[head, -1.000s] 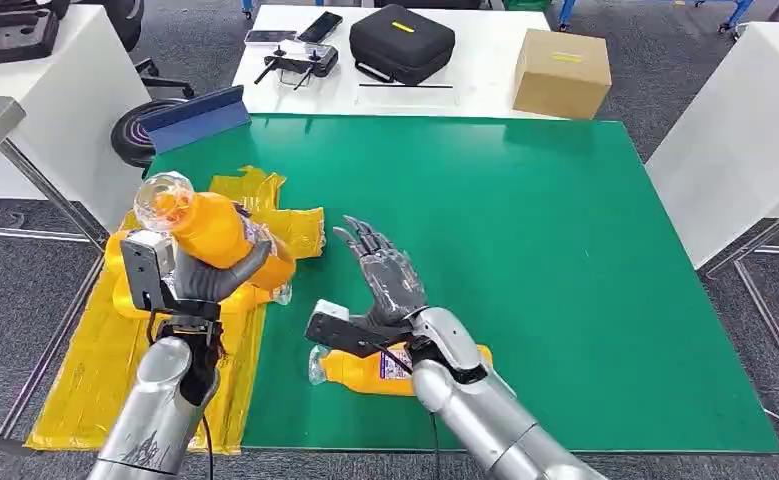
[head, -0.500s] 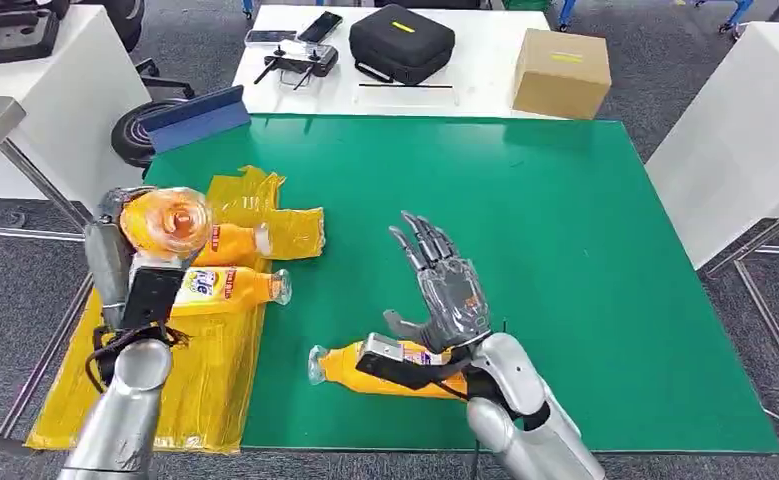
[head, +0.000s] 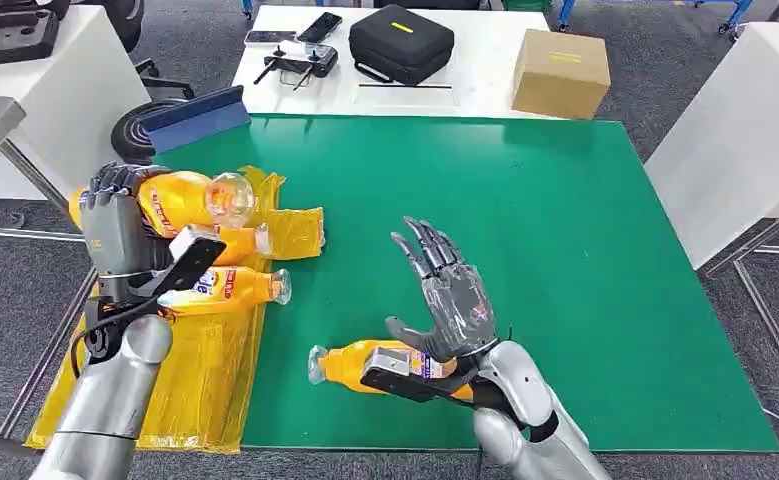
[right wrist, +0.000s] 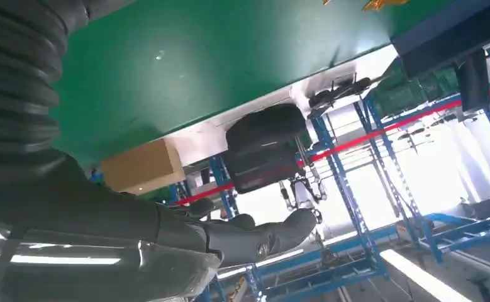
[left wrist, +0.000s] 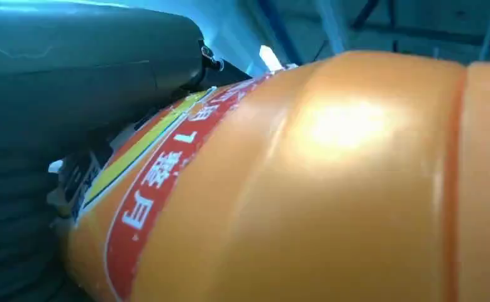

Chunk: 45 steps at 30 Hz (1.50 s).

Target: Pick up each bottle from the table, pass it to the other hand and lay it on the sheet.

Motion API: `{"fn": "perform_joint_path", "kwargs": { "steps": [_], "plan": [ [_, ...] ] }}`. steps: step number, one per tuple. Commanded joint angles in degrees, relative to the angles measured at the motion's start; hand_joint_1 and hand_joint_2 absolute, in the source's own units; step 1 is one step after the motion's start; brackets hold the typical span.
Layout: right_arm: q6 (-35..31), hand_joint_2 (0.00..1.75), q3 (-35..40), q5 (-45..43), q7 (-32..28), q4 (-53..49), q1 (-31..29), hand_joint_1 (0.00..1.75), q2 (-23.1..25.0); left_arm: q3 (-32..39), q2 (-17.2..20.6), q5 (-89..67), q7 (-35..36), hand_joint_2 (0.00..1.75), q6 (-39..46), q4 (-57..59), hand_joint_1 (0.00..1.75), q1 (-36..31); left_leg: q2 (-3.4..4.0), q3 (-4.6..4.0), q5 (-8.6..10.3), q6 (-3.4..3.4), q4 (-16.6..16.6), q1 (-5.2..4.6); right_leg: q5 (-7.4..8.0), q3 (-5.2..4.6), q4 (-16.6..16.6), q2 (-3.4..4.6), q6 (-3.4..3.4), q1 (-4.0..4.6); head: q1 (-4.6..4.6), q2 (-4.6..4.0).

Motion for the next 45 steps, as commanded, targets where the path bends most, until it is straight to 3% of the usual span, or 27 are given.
{"fn": "perform_joint_path", "kwargs": {
  "steps": [1, 6, 10, 17, 31, 40, 41, 42, 43, 44, 45],
  "plan": [
    [1.9, 1.75, 4.9, -2.1, -1.8, 0.9, -1.8, 0.0, -2.3, -5.8, 3.1, -18.3, 7.1, 1.75, 2.2, 34.7, 1.75, -23.7, -0.38, 0.28, -0.11, -0.37, 0.1, 0.18, -0.23, 0.42, 0.1, -0.41, -0.25, 0.15, 0.02, 0.0],
    [2.8, 1.75, 8.3, -3.7, -2.5, 3.3, -3.8, 0.0, -2.6, -10.0, 2.2, -25.4, 12.4, 1.75, 1.0, 46.8, 1.75, -32.4, -0.18, 0.06, 0.04, -0.29, 0.1, 0.16, 0.02, 0.15, 0.0, -0.17, -0.25, 0.14, 0.0, 0.0],
    [2.9, 1.75, 9.8, -3.8, -2.5, 3.3, -2.2, 0.0, -2.9, -14.0, 1.1, -25.4, 14.9, 1.75, -1.2, 50.6, 1.75, -34.2, -0.09, 0.21, 0.0, -0.35, 0.1, 0.21, -0.02, 0.34, 0.0, -0.09, -0.32, 0.17, 0.02, 0.0],
    [3.3, 1.75, 10.4, -4.5, -2.3, 5.9, -2.0, 0.0, -3.8, -15.4, -0.8, -25.4, 16.7, 1.75, -4.8, 54.6, 1.75, -34.4, -0.08, 0.1, 0.07, -0.27, 0.0, 0.16, 0.05, 0.2, 0.0, -0.09, -0.27, 0.13, 0.02, 0.0],
    [4.0, 1.75, 10.6, -5.4, -2.6, 7.2, -2.3, 0.0, -4.3, -12.0, -0.3, -23.1, 16.5, 1.75, -7.3, 56.4, 1.75, -32.6, 0.06, 0.24, -0.06, -0.39, 0.1, 0.2, -0.04, 0.33, 0.0, 0.03, -0.34, 0.17, 0.0, 0.0],
    [4.0, 1.75, 10.6, -5.5, -2.8, 7.7, -1.7, 0.0, -4.1, -10.8, -0.1, -23.6, 21.0, 1.75, -7.7, 56.7, 1.75, -33.3, 0.07, 0.21, -0.07, -0.41, 0.1, 0.21, -0.04, 0.31, 0.1, 0.05, -0.36, 0.17, 0.0, 0.0],
    [4.0, 1.75, 10.5, -5.5, -2.8, 7.9, -1.6, 0.0, -4.1, -10.5, 0.0, -23.6, 21.4, 1.75, -7.7, 56.7, 1.24, -33.4, 0.04, 0.08, 0.02, -0.34, 0.1, 0.19, 0.03, 0.18, 0.0, 0.03, -0.31, 0.15, 0.02, 0.0],
    [4.0, 1.75, 10.5, -5.6, -2.8, 8.1, -1.6, 0.0, -4.0, -10.6, 0.0, -23.7, 21.9, 1.75, -7.6, 56.8, 1.24, -33.3, 0.06, 0.23, -0.1, -0.44, 0.1, 0.22, -0.08, 0.34, 0.1, 0.04, -0.38, 0.18, 0.0, 0.0],
    [4.0, 1.75, 10.5, -5.6, -2.8, 8.2, -1.6, 0.0, -3.9, -10.7, 0.2, -24.1, 22.6, 1.75, -7.7, 56.9, 0.12, -33.2, 0.04, 0.05, 0.04, -0.32, 0.0, 0.18, 0.05, 0.14, 0.0, 0.03, -0.3, 0.15, 0.0, 0.0],
    [4.1, 1.75, 10.4, -5.6, -2.8, 8.4, -1.6, 0.0, -3.8, -10.5, 0.2, -24.0, 23.1, 1.75, -7.8, 57.0, 0.0, -33.1, 0.05, 0.14, -0.02, -0.37, 0.1, 0.2, -0.01, 0.23, 0.0, 0.03, -0.34, 0.17, 0.0, 0.0],
    [4.1, 1.75, 10.4, -5.6, -2.8, 8.7, -1.7, 0.0, -3.8, -10.3, 0.3, -23.9, 23.2, 1.75, -8.0, 57.1, 0.0, -33.0, 0.08, 0.27, -0.12, -0.46, 0.1, 0.23, -0.09, 0.37, 0.1, 0.06, -0.39, 0.19, 0.0, 0.0]
  ]
}}
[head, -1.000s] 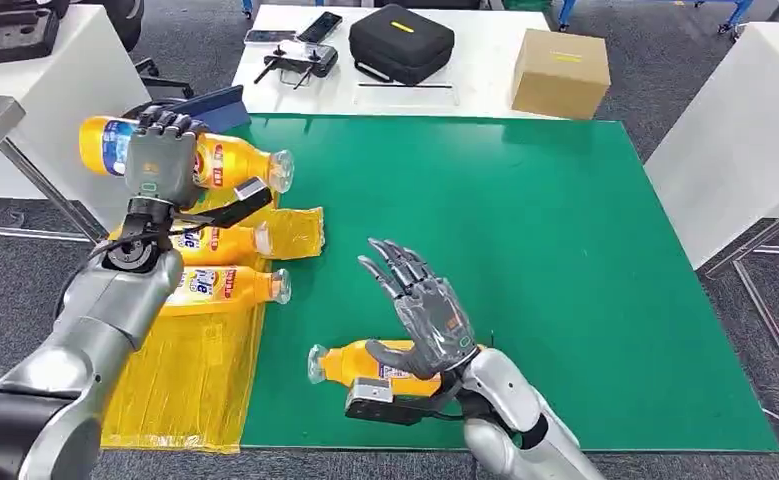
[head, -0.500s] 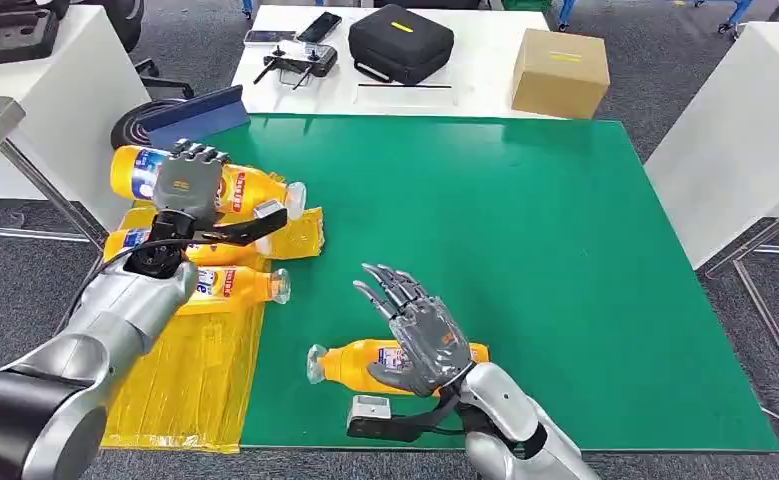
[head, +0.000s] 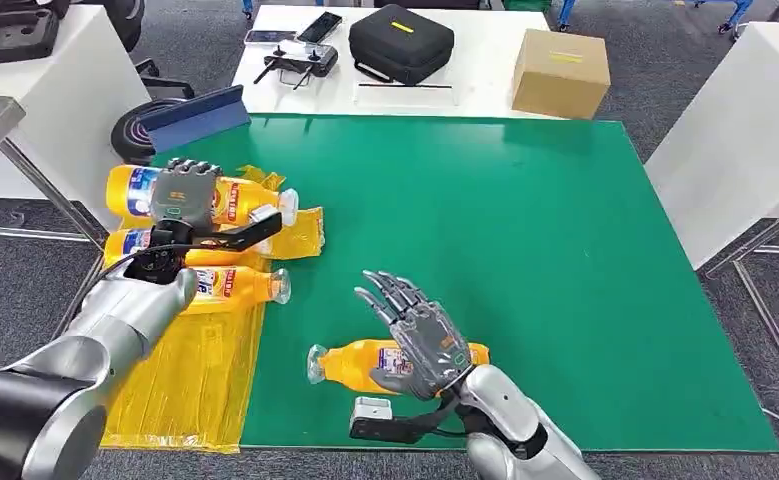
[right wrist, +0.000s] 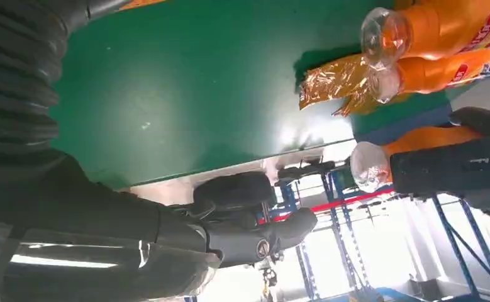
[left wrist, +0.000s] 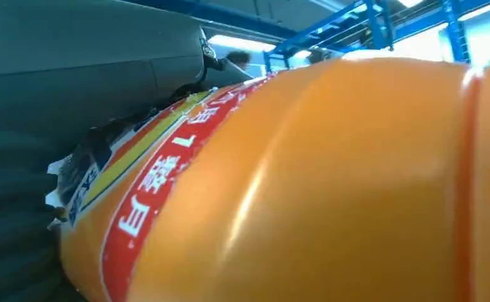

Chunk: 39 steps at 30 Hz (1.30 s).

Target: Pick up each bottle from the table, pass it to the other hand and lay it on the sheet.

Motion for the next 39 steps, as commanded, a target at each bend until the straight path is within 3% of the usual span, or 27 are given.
{"fn": "perform_joint_path", "kwargs": {
  "steps": [1, 19, 23, 26, 27, 28, 30, 31, 35, 39],
  "plan": [
    [0.5, 1.75, 1.5, -0.2, -0.2, 4.2, -1.3, 0.0, -0.2, 1.9, 0.5, -0.4, 2.5, 1.75, -0.7, 4.8, 0.0, -4.2, 0.09, 0.24, -0.15, -0.23, 0.0, 0.09, -0.11, 0.25, 0.0, 0.06, -0.15, 0.08, 0.0, 0.0],
    [2.8, 1.75, -0.5, 2.6, 3.0, 3.1, -1.0, 0.0, -1.8, 5.5, -1.7, 3.7, -4.5, 1.75, 3.4, 3.5, 0.0, 1.0, 0.06, 0.37, -0.16, -0.23, 0.0, 0.06, -0.13, 0.37, -0.1, 0.04, -0.14, 0.05, 0.0, 0.0],
    [4.6, 1.75, -1.2, 2.7, 4.0, 1.3, -0.4, 0.0, -2.4, 10.7, -3.6, 11.0, -11.7, 1.75, 5.7, 1.9, 0.0, 2.1, 0.02, 0.61, -0.34, -0.4, 0.1, 0.1, -0.31, 0.66, 0.0, -0.02, -0.24, 0.09, 0.0, 0.0],
    [9.2, 1.75, -2.5, 2.3, 5.5, -0.2, 1.4, 0.0, -3.8, 20.6, -6.7, 28.7, -30.5, 1.75, 5.0, -2.8, 0.0, 4.9, -0.02, 0.6, -0.35, -0.41, 0.1, 0.1, -0.33, 0.66, 0.0, -0.07, -0.25, 0.1, 0.02, 0.0],
    [9.1, 1.75, -2.5, 2.3, 5.5, -0.2, 1.6, 0.0, -3.9, 20.5, -6.8, 28.8, -30.5, 1.75, 5.1, -2.9, 0.0, 5.1, -0.08, 0.26, -0.1, -0.18, 0.0, 0.03, -0.12, 0.3, -0.1, -0.1, -0.11, 0.02, 0.0, 0.0],
    [9.1, 1.75, -2.7, 2.3, 5.4, -0.3, 1.9, 0.0, -4.0, 20.2, -6.8, 28.9, -30.2, 1.75, 4.9, -3.5, 0.0, 5.5, -0.12, 0.44, -0.21, -0.27, 0.0, 0.07, -0.22, 0.51, -0.1, -0.15, -0.16, 0.06, 0.0, 0.0],
    [15.2, 1.75, -1.8, 0.6, 5.2, -1.2, 3.1, 0.0, -6.1, 25.7, -8.8, 44.4, -41.1, 1.75, -4.9, -9.9, 0.0, 8.5, -0.11, 0.41, -0.2, -0.27, 0.0, 0.06, -0.21, 0.47, -0.1, -0.14, -0.16, 0.05, 0.04, 0.0],
    [16.1, 1.75, -1.6, -0.8, 4.4, -2.0, 3.8, 0.0, -7.3, 26.0, -9.1, 49.5, -43.1, 1.75, -7.4, -14.2, 0.0, 10.8, -0.15, 0.5, -0.25, -0.31, 0.0, 0.08, -0.26, 0.6, -0.1, -0.18, -0.19, 0.07, 0.02, 0.0],
    [16.7, 1.75, -2.4, -4.9, 3.2, -7.3, 6.2, 0.0, -13.8, 21.1, -6.1, 62.6, -42.9, 1.75, -10.2, -31.0, 0.0, 21.7, 0.02, 0.39, -0.17, -0.19, -0.1, -0.04, -0.15, 0.39, -0.1, -0.01, -0.11, -0.02, 0.02, 0.0],
    [17.0, 1.75, -2.5, -5.1, 3.1, -7.2, 5.9, 0.0, -13.3, 20.6, -5.8, 63.3, -42.6, 1.75, -10.2, -31.0, 0.0, 21.6, 0.19, 0.24, -0.22, -0.22, 0.0, 0.0, -0.09, 0.2, -0.1, 0.13, -0.11, 0.02, 0.0, 0.0]
  ]
}}
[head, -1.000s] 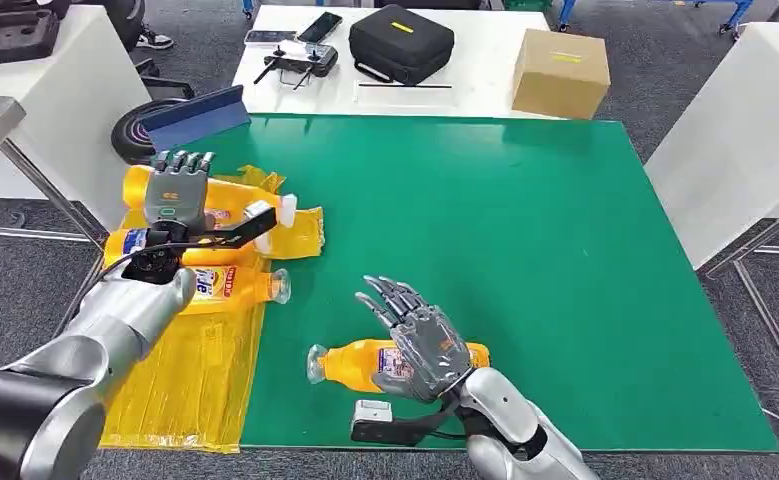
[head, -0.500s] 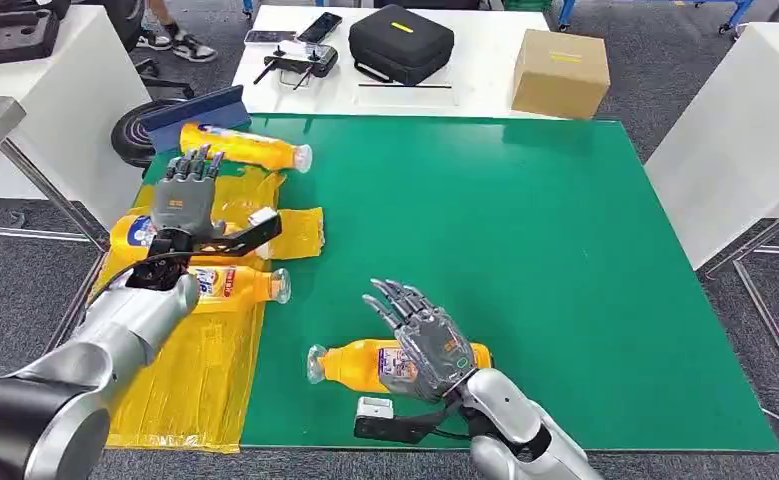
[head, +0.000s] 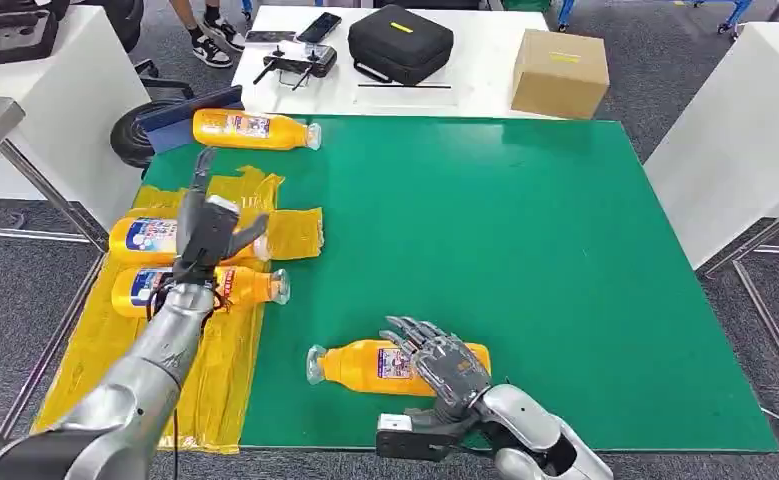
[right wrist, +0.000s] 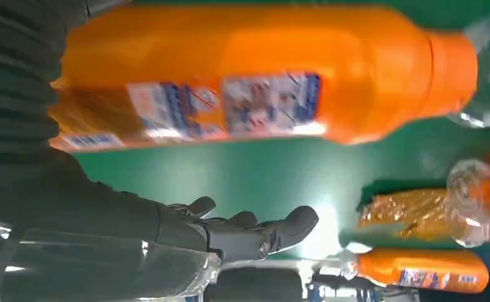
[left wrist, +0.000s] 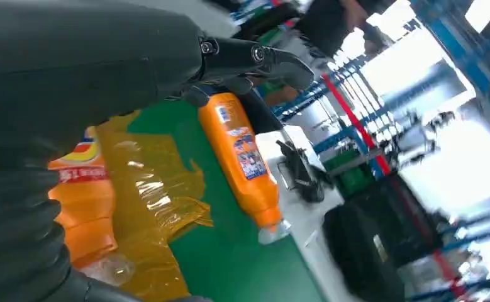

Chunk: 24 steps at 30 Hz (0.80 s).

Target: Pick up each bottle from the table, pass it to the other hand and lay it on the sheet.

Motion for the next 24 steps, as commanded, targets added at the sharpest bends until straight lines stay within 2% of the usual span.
{"fn": "perform_joint_path", "kwargs": {
  "steps": [1, 6, 9, 12, 18, 23, 24],
  "plan": [
    [1.3, 1.75, -0.9, -1.6, -0.7, -3.5, 1.1, 0.0, -5.2, 1.1, 1.0, 3.4, 0.5, 1.75, -1.3, -13.3, 0.0, 6.6, 0.12, 0.3, -0.2, -0.26, 0.0, 0.05, -0.16, 0.28, 0.0, 0.08, -0.16, 0.04, -0.02, 0.0],
    [1.5, 1.75, -0.6, -2.1, -0.8, -3.3, 0.3, 0.0, -5.9, 0.7, 1.6, 4.6, -0.1, 1.75, 1.1, -12.4, 0.0, 6.7, 0.02, 0.21, -0.1, -0.24, 0.0, 0.09, -0.1, 0.18, 0.0, 0.04, -0.15, 0.11, 0.0, 0.0],
    [3.4, 1.75, -1.2, -11.3, -2.2, -5.9, -3.9, 0.0, -13.3, 5.4, 4.1, 11.0, 1.1, 1.75, 2.1, -11.8, 0.0, 9.1, 0.12, 0.2, -0.07, -0.19, 0.0, 0.03, -0.06, 0.12, 0.0, 0.13, -0.11, 0.07, 0.0, 0.0],
    [6.0, 1.75, -2.7, -14.5, -2.4, -6.5, -6.9, 0.0, -15.8, 8.1, 5.2, 15.0, -0.2, 1.75, 0.0, -11.2, 0.0, 10.0, 0.38, 0.38, -0.22, -0.29, 0.1, 0.01, -0.13, 0.26, 0.1, 0.39, -0.16, 0.04, 0.0, 0.0],
    [3.2, 1.75, -2.4, -10.2, -0.2, -6.3, -4.7, 0.0, -15.3, 7.3, 3.0, 15.4, -0.7, 1.75, 0.2, -13.6, 0.0, 12.7, 0.0, 0.39, -0.14, -0.29, 0.0, 0.1, -0.17, 0.39, 0.0, -0.04, -0.19, 0.14, -0.02, 0.0],
    [-0.5, 1.75, -0.9, -5.0, 2.7, -2.1, -2.7, 0.0, -11.8, 5.8, 1.8, 15.4, 0.1, 1.75, 0.1, -17.8, 0.0, 14.6, -0.01, 0.52, -0.2, -0.32, 0.0, 0.15, -0.18, 0.53, -0.1, 0.0, -0.21, 0.18, -0.02, 0.0],
    [-0.7, 1.75, -0.7, -4.4, 3.2, -0.9, -2.3, 0.0, -11.0, 5.4, 1.5, 15.1, 0.5, 1.75, 0.2, -18.9, 0.0, 15.1, -0.04, 0.32, -0.1, -0.23, 0.0, 0.15, -0.08, 0.34, -0.1, -0.01, -0.15, 0.19, 0.0, 0.0]
  ]
}}
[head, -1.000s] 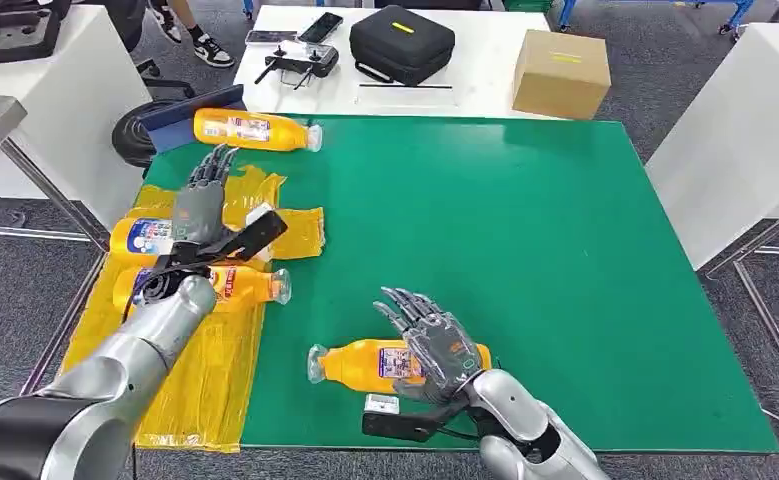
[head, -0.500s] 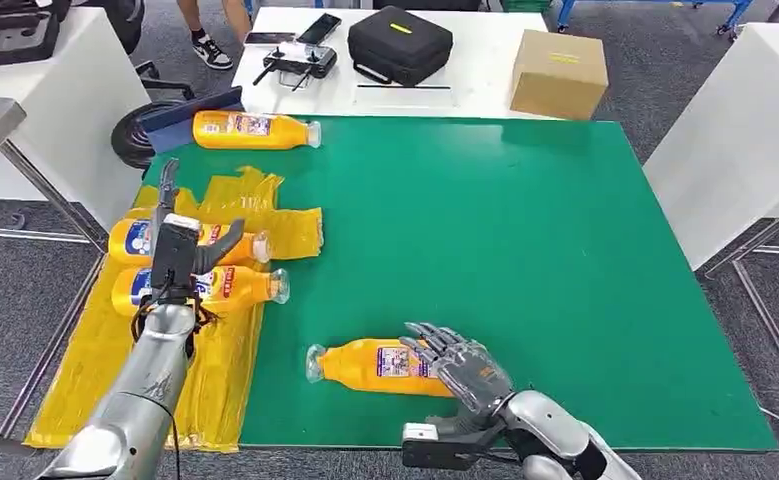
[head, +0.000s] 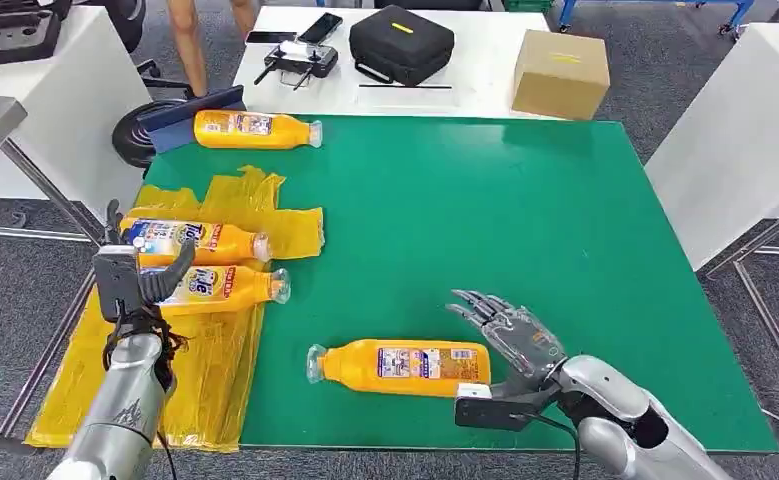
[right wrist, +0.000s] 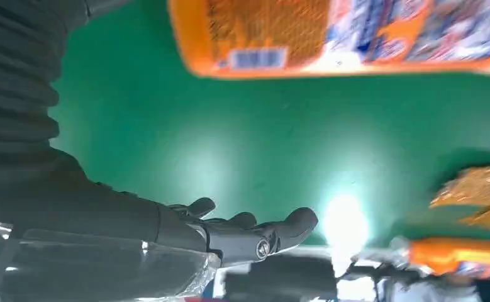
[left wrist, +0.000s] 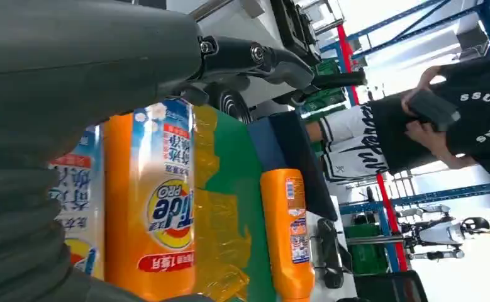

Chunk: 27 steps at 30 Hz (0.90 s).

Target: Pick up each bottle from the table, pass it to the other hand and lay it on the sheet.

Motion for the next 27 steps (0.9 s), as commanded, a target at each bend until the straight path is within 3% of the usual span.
{"fn": "perform_joint_path", "kwargs": {
  "steps": [1, 4, 6, 10, 11, 18, 21, 27],
  "plan": [
    [-3.4, 1.75, 2.5, 5.0, 3.0, 6.8, 1.7, 0.0, 4.3, -0.6, -1.7, -0.3, 1.7, 1.75, -0.1, -5.7, 0.0, 2.4, 0.09, 0.46, -0.21, -0.31, 0.0, 0.11, -0.15, 0.48, -0.1, 0.06, -0.19, 0.11, 0.02, 0.0],
    [-4.4, 1.75, 2.6, 5.8, 3.3, 9.3, 2.9, 0.0, 6.0, -1.3, -1.9, -0.5, 2.2, 1.75, -0.1, -6.7, 0.0, 3.3, 0.02, 0.26, -0.1, -0.21, -0.1, 0.11, -0.07, 0.28, -0.1, 0.01, -0.13, 0.1, 0.0, 0.0],
    [-4.4, 1.75, 3.1, 5.9, 3.2, 10.3, 2.9, 0.0, 7.5, -1.4, -2.0, -0.4, 2.3, 1.75, -0.1, -6.8, 0.0, 3.5, 0.1, 0.56, -0.24, -0.38, -0.1, 0.15, -0.18, 0.56, -0.2, 0.07, -0.24, 0.13, 0.02, 0.0],
    [-3.2, 1.75, 4.6, 5.2, 2.3, 14.7, 0.5, 0.0, 10.7, -1.9, -2.1, 0.1, 2.5, 1.75, 0.1, -6.3, 0.0, 3.4, 0.15, 0.28, -0.12, -0.24, -0.1, 0.16, -0.05, 0.27, -0.1, 0.14, -0.15, 0.12, 0.02, 0.0],
    [-3.1, 1.75, 4.9, 5.1, 2.2, 15.5, -0.2, 0.0, 11.3, -1.9, -2.1, 0.1, 2.5, 1.75, 0.3, -6.1, 0.0, 3.3, 0.25, 0.64, -0.3, -0.46, -0.1, 0.19, -0.2, 0.6, -0.1, 0.22, -0.29, 0.15, 0.0, 0.0],
    [-3.1, 1.75, 6.1, 2.6, 0.6, 19.1, -3.4, 0.0, 13.3, -2.1, -2.1, 0.8, 2.4, 1.75, 0.8, -5.6, 0.0, 3.5, 0.18, 0.29, -0.14, -0.25, 0.0, 0.15, -0.07, 0.26, -0.1, 0.17, -0.16, 0.11, 0.02, 0.0],
    [-3.2, 1.75, 6.4, 2.0, 0.6, 20.0, -4.2, 0.0, 14.2, -2.3, -2.4, 1.0, 2.2, 1.75, 1.0, -6.1, 0.0, 4.3, 0.22, 0.52, -0.25, -0.37, 0.0, 0.16, -0.18, 0.49, -0.1, 0.19, -0.23, 0.11, 0.02, 0.0],
    [-3.6, 1.75, 6.9, 2.2, 2.7, 23.0, -5.6, 0.0, 16.5, -2.5, -3.0, 0.4, 2.7, 1.75, 1.4, -7.9, 0.0, 5.4, 0.18, 0.44, -0.22, -0.33, 0.0, 0.16, -0.16, 0.41, -0.1, 0.16, -0.21, 0.11, 0.0, 0.0]
  ]
}}
